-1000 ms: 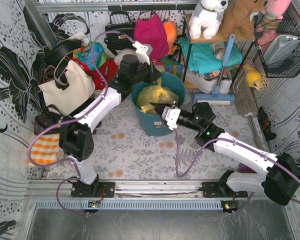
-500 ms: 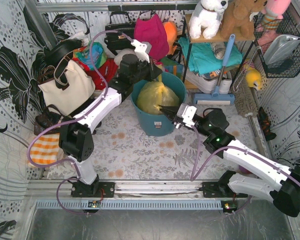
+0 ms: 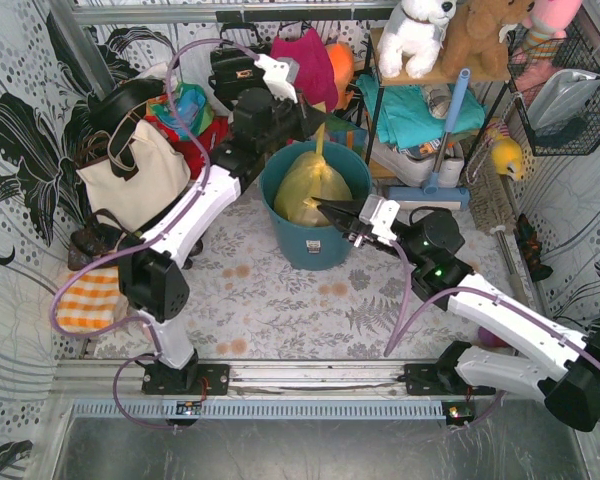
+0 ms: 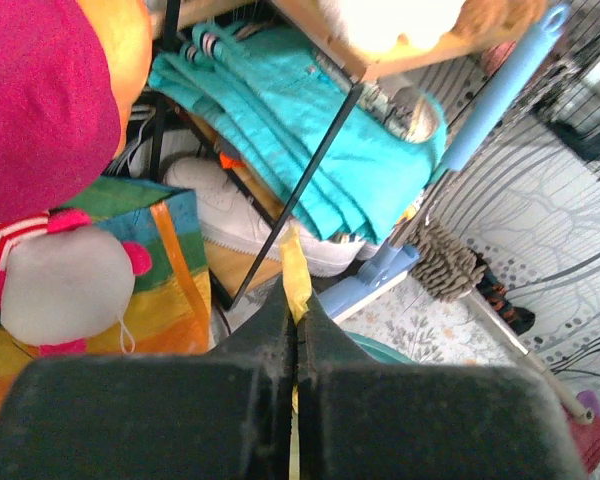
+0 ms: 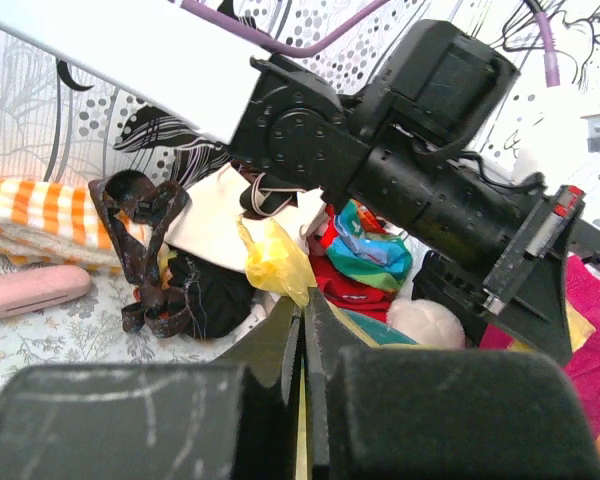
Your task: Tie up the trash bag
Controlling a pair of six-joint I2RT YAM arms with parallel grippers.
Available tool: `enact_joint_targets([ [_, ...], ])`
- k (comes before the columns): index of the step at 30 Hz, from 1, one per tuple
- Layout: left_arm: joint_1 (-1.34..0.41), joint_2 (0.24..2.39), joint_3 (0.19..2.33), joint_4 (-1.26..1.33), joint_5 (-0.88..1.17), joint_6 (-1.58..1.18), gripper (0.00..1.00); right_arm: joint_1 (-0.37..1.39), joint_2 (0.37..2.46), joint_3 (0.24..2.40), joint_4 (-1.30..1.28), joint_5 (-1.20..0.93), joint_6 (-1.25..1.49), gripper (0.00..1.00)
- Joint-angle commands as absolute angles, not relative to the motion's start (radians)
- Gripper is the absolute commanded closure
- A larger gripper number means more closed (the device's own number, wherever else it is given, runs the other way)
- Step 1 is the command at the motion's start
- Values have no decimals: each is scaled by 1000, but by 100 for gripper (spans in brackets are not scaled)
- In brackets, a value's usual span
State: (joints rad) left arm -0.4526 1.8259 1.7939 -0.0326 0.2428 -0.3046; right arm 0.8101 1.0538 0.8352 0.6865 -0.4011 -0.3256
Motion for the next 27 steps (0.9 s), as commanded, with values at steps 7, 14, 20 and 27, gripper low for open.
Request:
enact_joint_targets([
  [7, -458, 1788, 1604, 132, 219, -329, 100, 816, 998, 654, 812, -373, -209, 100],
  [14, -456, 1818, 1675, 135, 235, -323, 100, 816, 1027, 700, 809, -376, -230, 100],
  [20, -457, 1762, 1752, 152, 270, -330, 100, 816, 1032, 839, 771, -392, -283, 100],
  [27, -457, 1771, 1709, 133, 212, -297, 100, 816, 1015, 778, 770, -404, -232, 100],
])
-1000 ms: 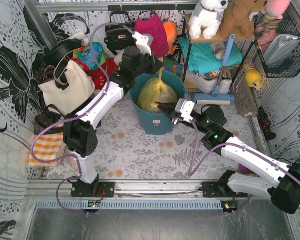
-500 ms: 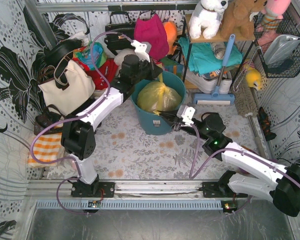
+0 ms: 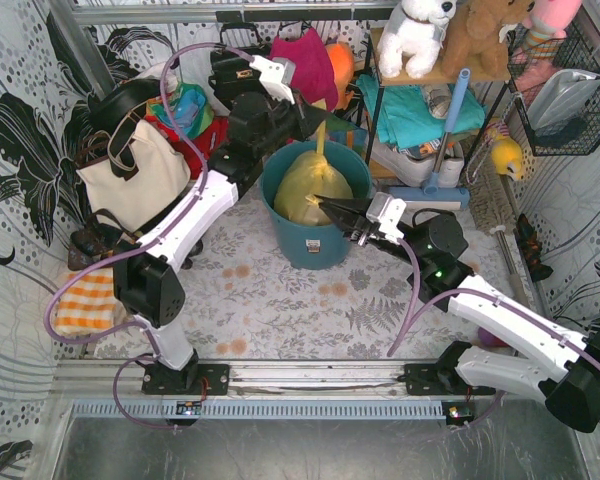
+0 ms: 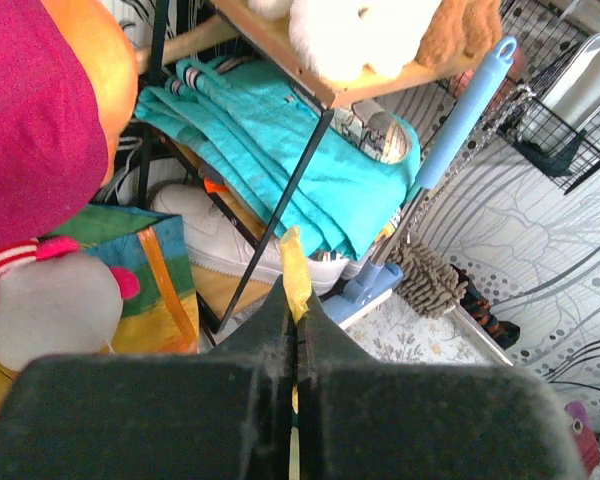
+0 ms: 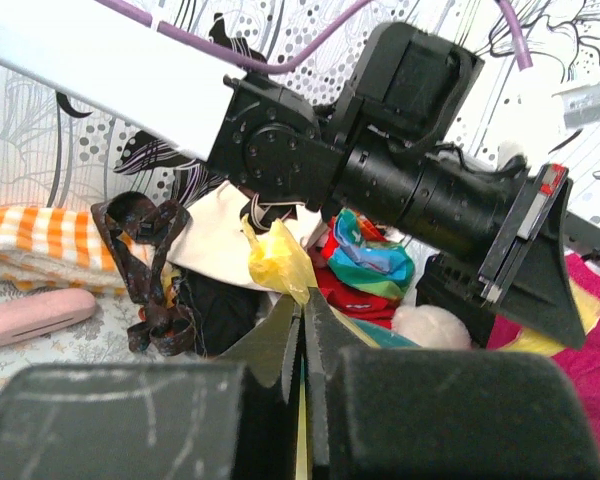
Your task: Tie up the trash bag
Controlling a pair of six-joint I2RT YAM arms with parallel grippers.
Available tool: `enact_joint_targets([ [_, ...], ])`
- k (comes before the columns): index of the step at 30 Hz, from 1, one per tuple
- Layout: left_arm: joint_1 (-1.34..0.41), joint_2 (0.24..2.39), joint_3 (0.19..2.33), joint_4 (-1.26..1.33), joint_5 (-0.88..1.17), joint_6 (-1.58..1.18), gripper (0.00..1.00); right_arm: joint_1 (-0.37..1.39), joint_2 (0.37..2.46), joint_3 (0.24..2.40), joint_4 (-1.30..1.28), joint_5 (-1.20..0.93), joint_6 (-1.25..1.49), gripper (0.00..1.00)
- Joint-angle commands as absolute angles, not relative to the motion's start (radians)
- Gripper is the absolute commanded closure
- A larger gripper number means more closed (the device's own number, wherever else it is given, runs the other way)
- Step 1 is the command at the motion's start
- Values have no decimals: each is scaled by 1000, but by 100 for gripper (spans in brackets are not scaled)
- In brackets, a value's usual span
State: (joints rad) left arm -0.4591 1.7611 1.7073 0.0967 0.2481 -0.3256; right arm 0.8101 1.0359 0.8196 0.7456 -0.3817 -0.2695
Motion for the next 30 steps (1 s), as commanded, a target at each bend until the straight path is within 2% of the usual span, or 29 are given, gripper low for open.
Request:
enact_joint_targets([
  [1, -457, 1782, 1698, 127, 206, -291, 100, 816, 1011, 753, 779, -394, -221, 100],
  [6, -457, 1824, 1640, 131, 175, -287, 100, 816, 1005, 659, 826, -360, -164, 100],
  [12, -457, 1791, 1612, 215, 196, -299, 100, 816, 1023, 676, 849, -272, -151, 100],
  [25, -461, 1602, 1571, 380, 439, -370, 100, 816, 1183, 943, 880, 23, -123, 100],
  [30, -470, 1565, 1591, 401, 502, -408, 100, 816, 1259, 1033, 930, 40, -130, 100],
])
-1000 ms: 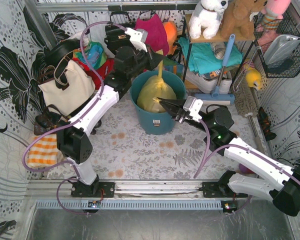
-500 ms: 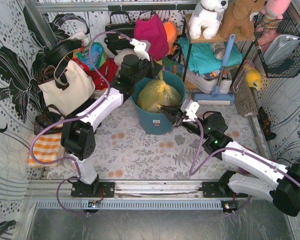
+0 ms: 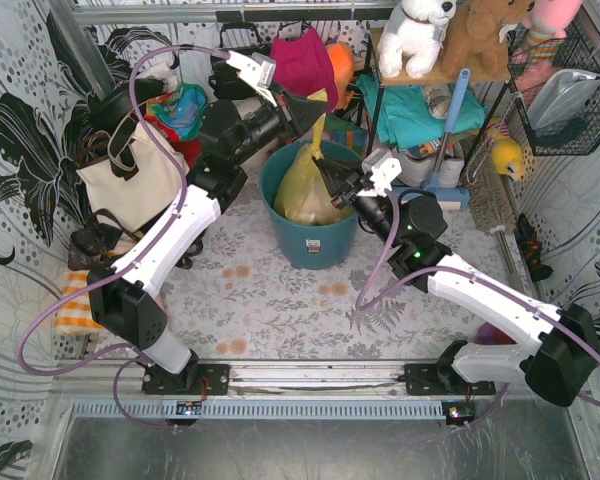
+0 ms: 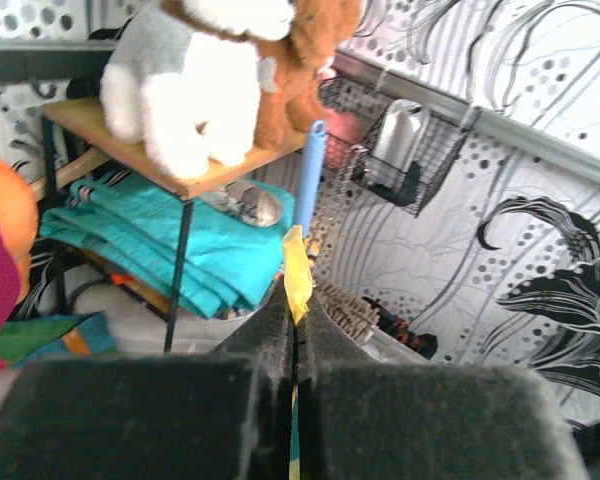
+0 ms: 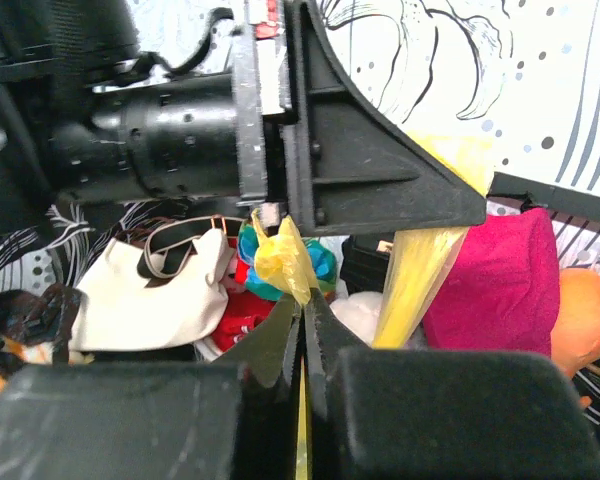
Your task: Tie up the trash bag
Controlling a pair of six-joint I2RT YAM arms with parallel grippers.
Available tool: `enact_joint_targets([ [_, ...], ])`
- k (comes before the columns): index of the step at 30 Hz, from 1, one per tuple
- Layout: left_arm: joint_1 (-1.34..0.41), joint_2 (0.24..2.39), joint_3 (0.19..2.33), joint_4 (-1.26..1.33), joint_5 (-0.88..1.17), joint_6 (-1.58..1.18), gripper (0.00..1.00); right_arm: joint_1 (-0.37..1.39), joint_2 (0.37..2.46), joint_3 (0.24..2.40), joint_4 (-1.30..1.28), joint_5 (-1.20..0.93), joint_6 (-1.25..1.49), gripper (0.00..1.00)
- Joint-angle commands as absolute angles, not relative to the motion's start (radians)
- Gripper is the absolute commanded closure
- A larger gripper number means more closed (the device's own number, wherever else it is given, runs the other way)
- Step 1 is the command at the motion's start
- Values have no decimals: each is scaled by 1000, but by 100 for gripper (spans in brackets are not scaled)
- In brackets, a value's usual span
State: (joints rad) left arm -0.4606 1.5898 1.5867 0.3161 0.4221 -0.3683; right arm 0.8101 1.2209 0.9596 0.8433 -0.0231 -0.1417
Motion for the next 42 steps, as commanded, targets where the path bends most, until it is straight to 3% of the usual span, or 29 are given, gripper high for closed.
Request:
enact_joint_targets([
  [1, -473, 1558, 1593, 400, 507, -410, 100, 816, 1268, 1045, 938, 46, -132, 100],
  [9, -507, 1524, 1573, 405, 555, -405, 100, 816, 1313, 1090, 975, 147, -177, 100],
  [15, -513, 1459, 1483, 410, 472, -367, 100, 816, 1308, 1039, 1058, 281, -204, 100],
  [22, -531, 1390, 1311, 595, 529, -480, 100, 794, 1378, 1087, 1034, 397, -192, 100],
  [37, -719, 1313, 1155, 441, 531, -374, 100, 680, 1554, 1209, 920, 347, -64, 100],
  [42, -719, 1270, 1148, 385, 340, -313, 100, 680, 1494, 1158, 961, 290, -42, 100],
])
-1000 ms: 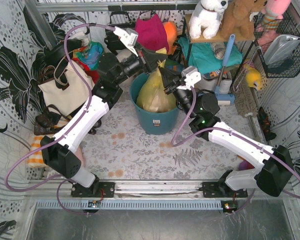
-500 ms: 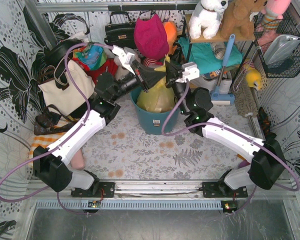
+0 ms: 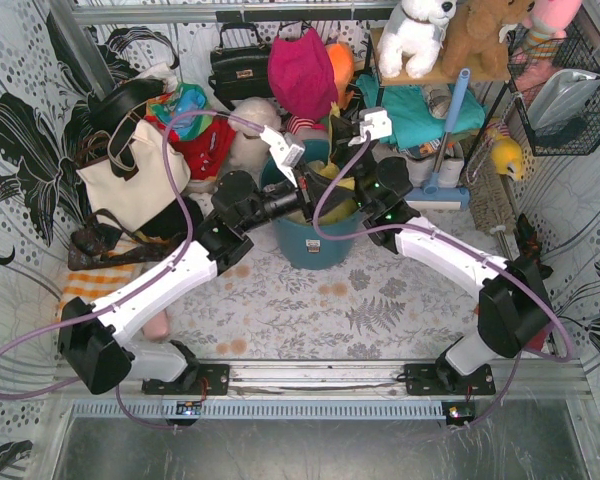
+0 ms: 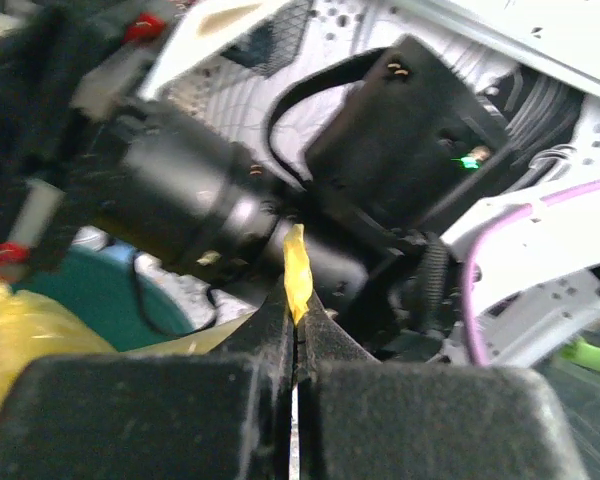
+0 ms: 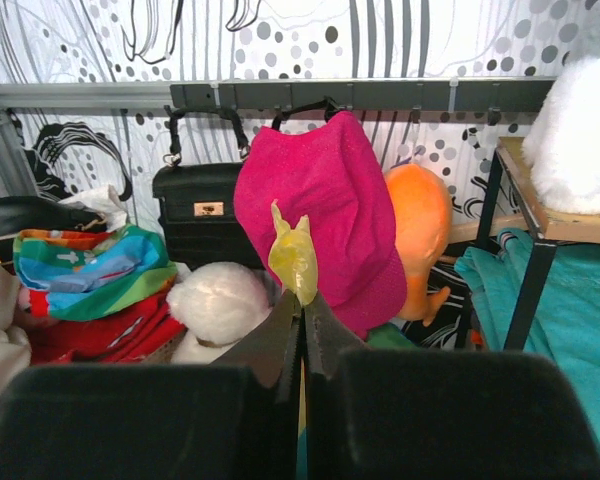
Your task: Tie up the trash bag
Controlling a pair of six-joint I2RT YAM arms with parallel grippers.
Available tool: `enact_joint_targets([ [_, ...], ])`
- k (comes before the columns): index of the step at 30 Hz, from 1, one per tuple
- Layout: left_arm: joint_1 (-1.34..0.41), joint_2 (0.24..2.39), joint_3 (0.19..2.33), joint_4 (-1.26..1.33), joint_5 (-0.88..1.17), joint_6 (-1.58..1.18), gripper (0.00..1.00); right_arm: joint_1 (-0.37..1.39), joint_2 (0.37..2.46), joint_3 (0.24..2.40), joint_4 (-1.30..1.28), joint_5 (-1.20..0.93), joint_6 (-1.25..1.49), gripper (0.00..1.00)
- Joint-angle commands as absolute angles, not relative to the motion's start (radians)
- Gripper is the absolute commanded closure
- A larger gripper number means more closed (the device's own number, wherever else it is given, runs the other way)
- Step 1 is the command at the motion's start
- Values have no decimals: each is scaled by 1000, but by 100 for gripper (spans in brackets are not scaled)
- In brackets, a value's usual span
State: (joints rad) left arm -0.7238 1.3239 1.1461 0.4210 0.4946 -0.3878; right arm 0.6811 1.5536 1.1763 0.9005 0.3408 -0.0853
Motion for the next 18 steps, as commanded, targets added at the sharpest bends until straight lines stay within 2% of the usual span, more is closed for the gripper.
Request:
enact_joint_targets([
  [1, -719, 1259, 1159, 368, 287, -300, 100, 680, 1477, 1144, 972, 270, -42, 100],
  [8, -719, 1199, 1215, 344, -138, -248, 100, 680, 1371, 1094, 1021, 71, -20, 100],
  [18, -717, 1246, 1391, 299, -317, -182, 100, 680, 1302, 1142, 1030, -27, -56, 100],
])
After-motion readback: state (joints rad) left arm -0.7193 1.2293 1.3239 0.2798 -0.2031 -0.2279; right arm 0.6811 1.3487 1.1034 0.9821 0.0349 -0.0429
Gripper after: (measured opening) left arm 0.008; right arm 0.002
